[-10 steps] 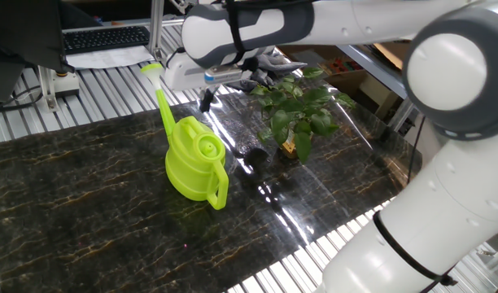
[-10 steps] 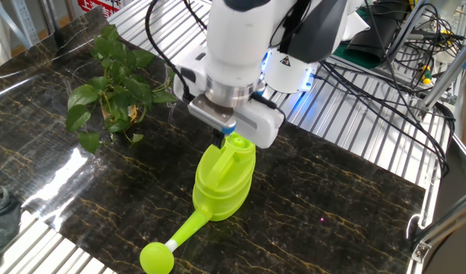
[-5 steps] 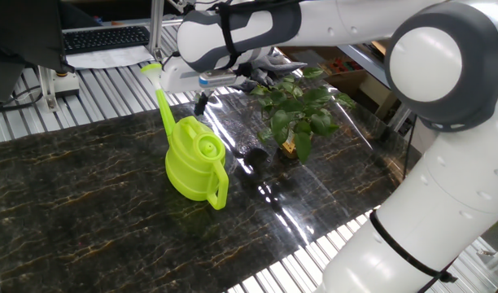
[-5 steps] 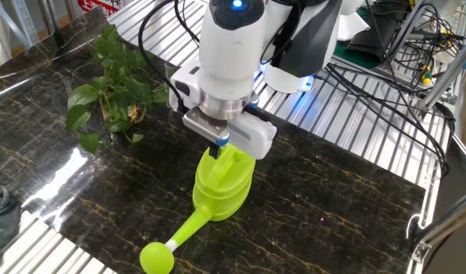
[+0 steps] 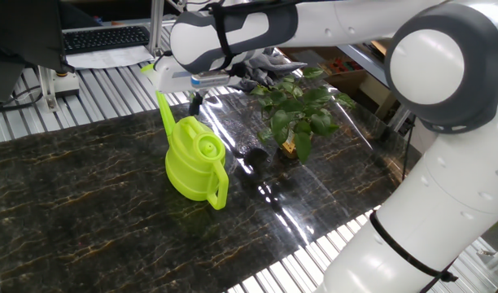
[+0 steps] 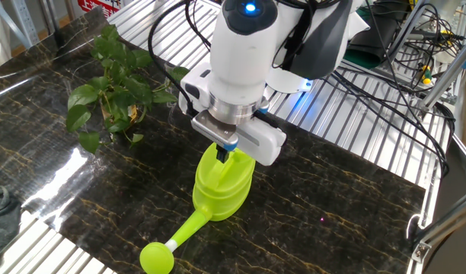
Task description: Water the plant
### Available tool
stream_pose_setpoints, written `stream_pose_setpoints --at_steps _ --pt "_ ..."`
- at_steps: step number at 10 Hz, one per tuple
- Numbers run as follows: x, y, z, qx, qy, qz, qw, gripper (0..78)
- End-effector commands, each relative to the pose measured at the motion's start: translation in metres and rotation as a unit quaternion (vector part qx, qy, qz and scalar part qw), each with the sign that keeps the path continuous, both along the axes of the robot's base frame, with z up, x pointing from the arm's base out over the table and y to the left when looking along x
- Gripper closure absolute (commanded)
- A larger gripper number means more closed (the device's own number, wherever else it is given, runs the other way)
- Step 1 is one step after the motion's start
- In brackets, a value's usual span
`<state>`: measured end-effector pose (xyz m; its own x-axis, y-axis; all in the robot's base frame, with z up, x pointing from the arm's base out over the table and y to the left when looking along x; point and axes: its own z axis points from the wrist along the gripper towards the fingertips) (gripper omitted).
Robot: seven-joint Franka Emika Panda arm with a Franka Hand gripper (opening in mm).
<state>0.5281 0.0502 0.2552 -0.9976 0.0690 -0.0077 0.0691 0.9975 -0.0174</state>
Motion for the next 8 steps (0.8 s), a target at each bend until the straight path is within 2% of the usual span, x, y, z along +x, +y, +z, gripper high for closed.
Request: stream_pose_setpoints --at_steps 1,3,4,8 --pt "-0.0001 0.0182 0.0076 -0.004 0.014 0.018 0.9997 77.6" --pt "-0.0010 0.0251 0.0104 -0.007 0.014 0.011 0.9998 77.6" --pt "-0.0013 0.0277 0.0116 -0.015 0.014 0.019 0.9996 77.6" --pt "-0.0019 0.0257 0.0085 -0.009 0.014 0.013 0.9998 77.6"
